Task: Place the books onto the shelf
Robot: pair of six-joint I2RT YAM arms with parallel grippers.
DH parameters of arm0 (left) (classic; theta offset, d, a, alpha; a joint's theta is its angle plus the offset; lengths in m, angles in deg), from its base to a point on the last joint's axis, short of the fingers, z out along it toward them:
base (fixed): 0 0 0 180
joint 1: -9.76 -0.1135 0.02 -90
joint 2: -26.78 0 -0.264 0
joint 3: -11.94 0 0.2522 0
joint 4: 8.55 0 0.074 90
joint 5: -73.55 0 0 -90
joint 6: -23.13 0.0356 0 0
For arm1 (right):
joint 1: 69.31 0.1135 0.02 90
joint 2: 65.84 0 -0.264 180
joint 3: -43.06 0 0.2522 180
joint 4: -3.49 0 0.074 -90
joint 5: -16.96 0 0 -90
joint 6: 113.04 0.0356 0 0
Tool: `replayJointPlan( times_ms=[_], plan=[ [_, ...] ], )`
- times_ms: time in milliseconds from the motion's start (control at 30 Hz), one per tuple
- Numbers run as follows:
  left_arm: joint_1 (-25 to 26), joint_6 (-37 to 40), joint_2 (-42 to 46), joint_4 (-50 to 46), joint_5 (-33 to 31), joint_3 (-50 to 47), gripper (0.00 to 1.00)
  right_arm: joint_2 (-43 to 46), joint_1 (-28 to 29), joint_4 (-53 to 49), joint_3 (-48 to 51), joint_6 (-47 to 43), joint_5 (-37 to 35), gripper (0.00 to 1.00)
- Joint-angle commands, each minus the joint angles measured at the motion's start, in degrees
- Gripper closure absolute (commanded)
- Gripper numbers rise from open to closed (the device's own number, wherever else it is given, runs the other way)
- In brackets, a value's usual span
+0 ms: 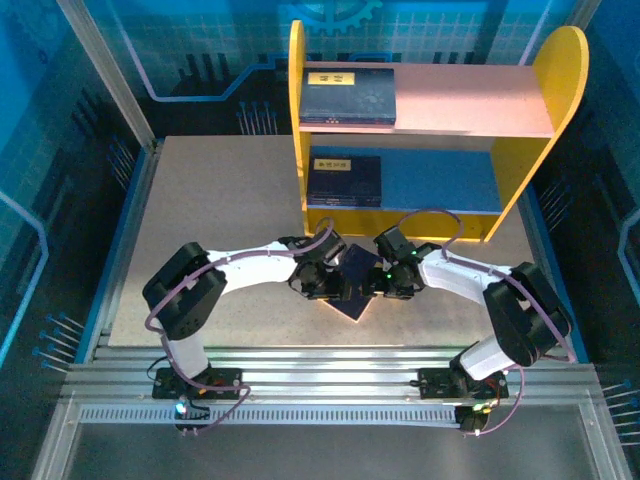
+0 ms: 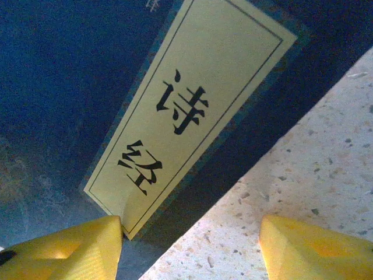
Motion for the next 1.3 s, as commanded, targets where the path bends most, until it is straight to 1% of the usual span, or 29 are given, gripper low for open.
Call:
replayJointPlan(
  times_ms=[0, 100, 200, 333, 433, 633, 733, 867, 933, 1067, 1200, 1267],
  plan=[
    [1.69, -3.34, 4.30, 1.58, 2.30, -3.76, 0.50, -1.08, -0.58, 0.95, -0.17, -1.01, 1.52, 0.35],
    [1.86, -3.79, 6.82, -0.65, -1.62, -4.66, 0.50, -1.52, -0.65, 1.06, -0.68, -1.28, 1.51, 0.35],
    [1.43, -1.76, 7.73, -4.61, -6.33, -2.45, 0.49, -2.27, -0.72, 1.77, -1.29, -1.28, 1.72, 0.36],
    [0.44, 1.44, 6.48, -8.84, -9.85, 1.52, 0.48, -4.12, -0.49, 3.22, -2.64, -1.36, 2.47, 0.41],
    [-1.17, 2.51, 5.86, -10.40, -11.16, 2.13, 0.47, -5.12, 0.40, 4.03, -3.85, -1.80, 2.55, 0.46],
    [-5.82, 5.15, 5.21, -8.88, -11.71, 0.75, 0.46, -8.22, 4.15, 3.29, -6.57, -3.82, 2.00, 0.55],
    [-6.43, 6.04, 4.35, -8.60, -11.62, 0.93, 0.46, -9.15, 6.65, 3.52, -8.17, -4.35, 1.51, 0.60],
    [-6.41, 6.27, 2.73, -8.60, -11.72, 0.45, 0.46, -8.50, 10.01, 5.82, -7.18, -4.88, 1.65, 0.66],
    [-6.47, 6.08, 2.21, -8.13, -11.47, -0.23, 0.47, -8.06, 11.33, 6.24, -4.90, -5.14, 0.98, 0.68],
    [-6.41, 5.73, 1.30, -8.74, -12.28, -0.85, 0.46, -7.70, 11.26, 6.24, -3.11, -4.80, 0.08, 0.71],
    [-6.42, 5.20, 0.94, -10.95, -15.82, -1.08, 0.46, -9.01, 10.72, 6.09, -2.37, -4.45, -0.45, 0.74],
    [-6.45, 5.32, 0.95, -10.98, -16.31, -1.66, 0.46, -10.00, 10.71, 6.43, -2.09, -4.61, -0.48, 0.74]
  ],
)
